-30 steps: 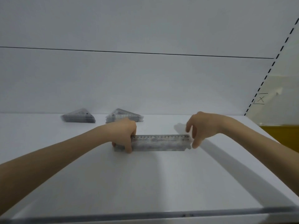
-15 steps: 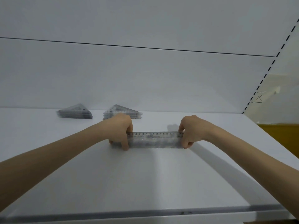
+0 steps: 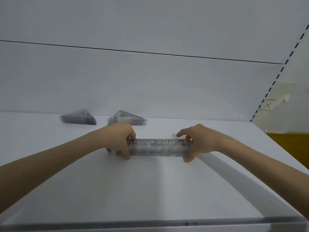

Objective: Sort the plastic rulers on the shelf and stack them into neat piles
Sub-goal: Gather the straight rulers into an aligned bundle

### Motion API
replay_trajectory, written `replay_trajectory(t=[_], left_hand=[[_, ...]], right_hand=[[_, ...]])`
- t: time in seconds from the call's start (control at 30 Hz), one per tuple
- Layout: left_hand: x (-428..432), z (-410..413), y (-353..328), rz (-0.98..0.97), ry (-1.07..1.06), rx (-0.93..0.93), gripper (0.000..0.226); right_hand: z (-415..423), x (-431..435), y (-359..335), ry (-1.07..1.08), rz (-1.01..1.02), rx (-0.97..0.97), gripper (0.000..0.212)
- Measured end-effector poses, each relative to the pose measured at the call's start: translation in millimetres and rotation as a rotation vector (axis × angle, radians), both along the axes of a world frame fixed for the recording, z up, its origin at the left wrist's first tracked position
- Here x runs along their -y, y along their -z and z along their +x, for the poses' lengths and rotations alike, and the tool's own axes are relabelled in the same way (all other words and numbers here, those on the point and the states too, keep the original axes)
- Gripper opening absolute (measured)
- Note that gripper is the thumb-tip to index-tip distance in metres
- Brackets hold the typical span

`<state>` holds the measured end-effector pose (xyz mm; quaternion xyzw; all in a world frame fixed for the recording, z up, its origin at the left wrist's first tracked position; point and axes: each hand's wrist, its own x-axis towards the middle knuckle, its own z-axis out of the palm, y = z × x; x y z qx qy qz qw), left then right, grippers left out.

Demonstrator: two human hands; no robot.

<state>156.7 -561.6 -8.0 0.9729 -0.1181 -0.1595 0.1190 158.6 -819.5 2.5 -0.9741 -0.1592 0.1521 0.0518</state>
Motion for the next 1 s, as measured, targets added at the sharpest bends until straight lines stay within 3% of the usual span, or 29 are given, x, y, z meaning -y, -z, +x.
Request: replay_trajectory(t=[0.27,0.47,0.57,0.67,0.8,1.0], left_hand=[[-9,2,5,-0.019,0.034,0.058,0.029],[-17,1,7,-0.014,0.045,0.078,0.034],[-27,-3,0,-0.001,0.038,0.037,0.052],[-45,-9,-7,-0.032,-0.047,-0.055,0.062],[-61,-18,-6,-0.047,-0.117,-0.051,0.061],[-44,-22,2,-0.181,-0.119,-0.012,0.052]], right_hand=[[10,-11,9,-0.103,0.007,0.101,0.030],[13,-11,13,-0.112,0.005,0.136,0.027],[13,-10,13,-0.118,-0.025,0.129,0.025],[12,-8,6,-0.107,-0.047,0.058,0.037],[10,6,0,-0.039,-0.081,0.009,0.053],[5,6,5,0.027,0.021,-0.009,0.054]])
